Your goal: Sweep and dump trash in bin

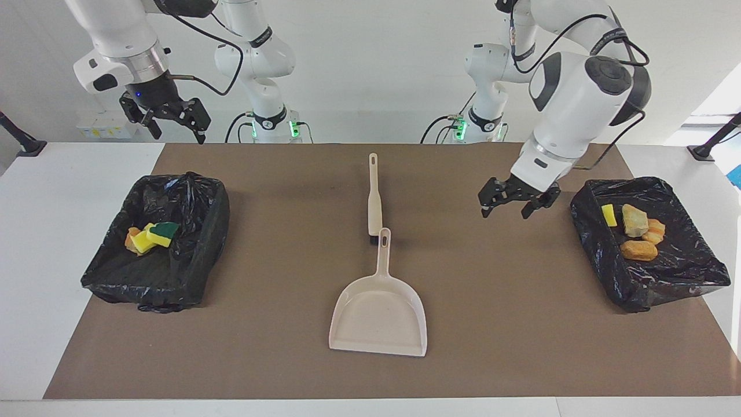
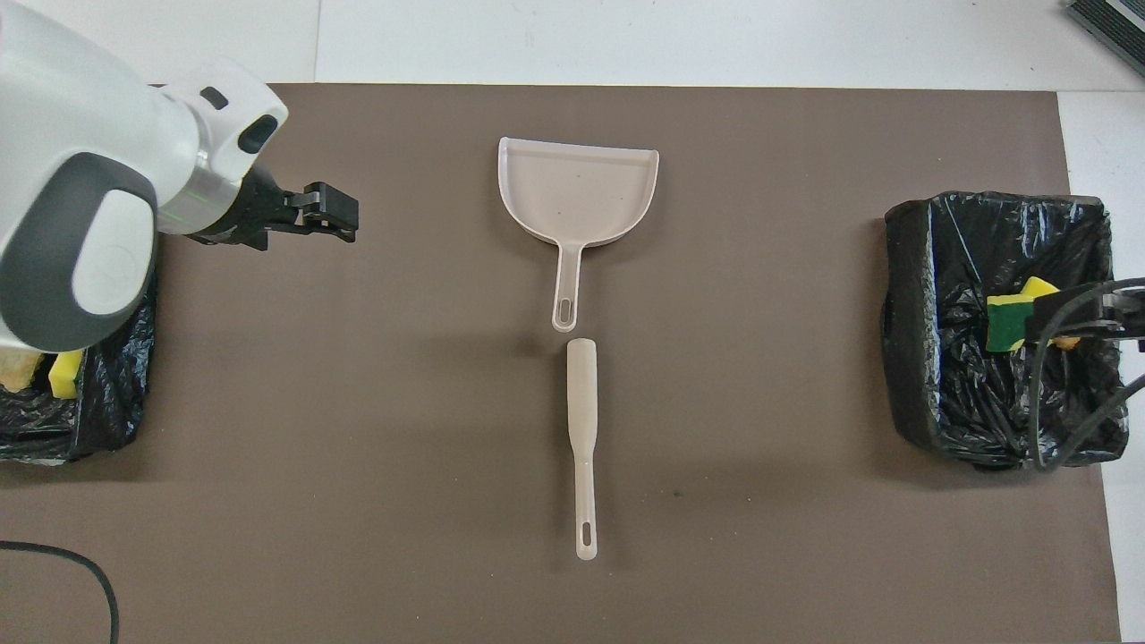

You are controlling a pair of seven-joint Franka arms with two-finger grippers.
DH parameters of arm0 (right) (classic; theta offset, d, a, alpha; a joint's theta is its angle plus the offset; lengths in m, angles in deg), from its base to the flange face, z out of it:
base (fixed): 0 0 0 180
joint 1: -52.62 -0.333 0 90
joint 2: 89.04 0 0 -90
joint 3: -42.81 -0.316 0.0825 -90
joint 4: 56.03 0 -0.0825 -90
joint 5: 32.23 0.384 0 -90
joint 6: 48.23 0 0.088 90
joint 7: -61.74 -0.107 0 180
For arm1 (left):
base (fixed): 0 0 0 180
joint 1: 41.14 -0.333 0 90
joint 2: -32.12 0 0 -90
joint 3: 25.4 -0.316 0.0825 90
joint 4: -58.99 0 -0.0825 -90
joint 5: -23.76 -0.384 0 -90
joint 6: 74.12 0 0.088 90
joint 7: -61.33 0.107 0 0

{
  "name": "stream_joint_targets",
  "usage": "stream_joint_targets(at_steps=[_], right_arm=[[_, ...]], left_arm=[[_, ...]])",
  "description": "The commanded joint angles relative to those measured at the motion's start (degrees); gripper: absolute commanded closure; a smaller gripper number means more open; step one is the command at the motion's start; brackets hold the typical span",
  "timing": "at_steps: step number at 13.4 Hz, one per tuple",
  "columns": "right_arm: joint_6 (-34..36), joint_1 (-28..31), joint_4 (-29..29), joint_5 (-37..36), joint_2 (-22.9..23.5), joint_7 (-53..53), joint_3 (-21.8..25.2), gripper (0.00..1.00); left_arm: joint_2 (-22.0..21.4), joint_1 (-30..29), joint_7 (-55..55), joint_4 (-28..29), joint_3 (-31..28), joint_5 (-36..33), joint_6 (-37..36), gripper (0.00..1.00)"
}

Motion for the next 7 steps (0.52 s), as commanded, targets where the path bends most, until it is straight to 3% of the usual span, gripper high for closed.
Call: stream_joint_targets(at_steps=[1, 3, 7], right_arm=[[0.22, 0.23, -1.11, 1.07, -1.23, 1.67, -0.02, 0.0], [0.22, 0.23, -1.11, 1.07, -1.23, 1.67, -0.02, 0.0], [0.22, 0.23, -1.11, 1.07, -1.23, 1.67, -0.02, 0.0]], left_arm=[[-2.32, -3.25, 7.16, 1.57, 0.24, 0.17, -4.08, 0.0], [-4.96, -7.3, 13.07, 2.44, 0.06, 0.17, -8.21, 0.0], [-10.67, -8.01, 13.8, 5.35, -0.29, -3.26, -8.41, 0.0]])
